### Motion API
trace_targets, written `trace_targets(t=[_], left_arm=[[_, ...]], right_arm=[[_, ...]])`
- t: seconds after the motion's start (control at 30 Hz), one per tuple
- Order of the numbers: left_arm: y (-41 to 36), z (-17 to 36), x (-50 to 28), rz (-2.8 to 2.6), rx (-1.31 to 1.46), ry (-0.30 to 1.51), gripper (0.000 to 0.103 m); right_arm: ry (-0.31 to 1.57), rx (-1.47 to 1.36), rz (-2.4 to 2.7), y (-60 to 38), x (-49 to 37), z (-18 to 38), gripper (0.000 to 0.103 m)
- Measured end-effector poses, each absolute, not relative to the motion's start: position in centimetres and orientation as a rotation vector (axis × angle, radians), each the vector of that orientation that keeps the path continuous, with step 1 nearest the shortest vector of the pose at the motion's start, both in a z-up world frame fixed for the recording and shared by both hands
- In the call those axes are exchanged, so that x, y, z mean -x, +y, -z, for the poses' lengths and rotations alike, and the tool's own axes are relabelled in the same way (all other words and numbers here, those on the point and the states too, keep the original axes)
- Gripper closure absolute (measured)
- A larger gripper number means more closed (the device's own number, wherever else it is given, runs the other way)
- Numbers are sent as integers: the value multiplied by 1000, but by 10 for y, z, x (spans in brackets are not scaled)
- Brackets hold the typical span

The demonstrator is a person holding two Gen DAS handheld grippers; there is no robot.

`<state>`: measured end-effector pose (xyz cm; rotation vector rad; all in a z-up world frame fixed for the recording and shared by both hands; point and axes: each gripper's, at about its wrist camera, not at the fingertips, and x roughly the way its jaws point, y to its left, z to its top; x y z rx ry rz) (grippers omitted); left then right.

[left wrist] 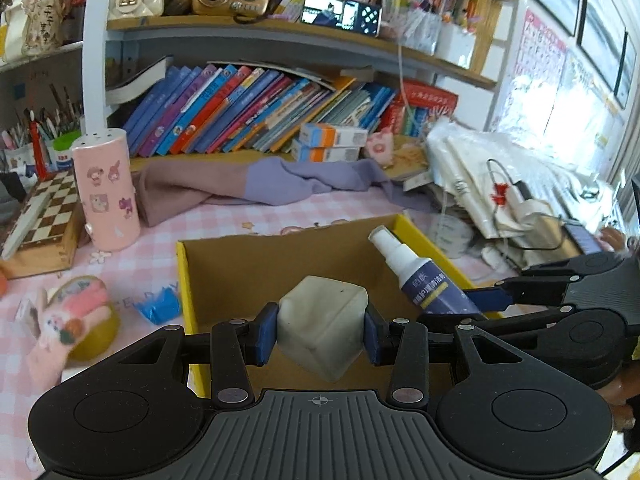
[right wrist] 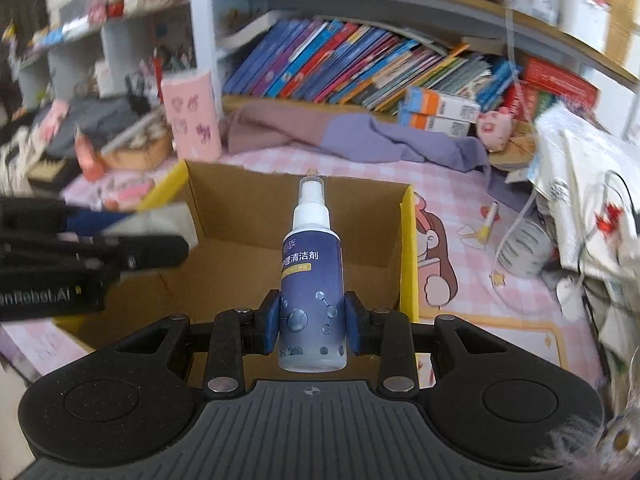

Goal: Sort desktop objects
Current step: 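Lower both tools into the box and open them, releasing cube and bottle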

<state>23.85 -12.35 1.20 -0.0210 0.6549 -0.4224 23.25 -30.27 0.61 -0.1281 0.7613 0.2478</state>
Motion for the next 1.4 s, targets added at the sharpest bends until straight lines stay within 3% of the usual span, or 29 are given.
trace_targets(t=[0.57, 0.7, 1.0, 1.3, 1.4], left_arm=[[-157, 25, -301, 429, -285, 812, 61], [-162, 28, -303, 432, -292, 842, 61], [-174, 33, -305, 444, -295, 900, 60], [-180, 36, -303, 416, -342, 905, 51], [-184, 34, -299, 388, -386, 867, 39]], right_arm=[[931, 519, -455, -274, -324, 47, 73], [1022, 522, -461, -278, -329, 64, 73], [1005, 573, -486, -288, -329, 67, 73], [1021, 534, -500, -289, -331, 67, 73], [1005, 521, -499, -290, -331, 64, 69]])
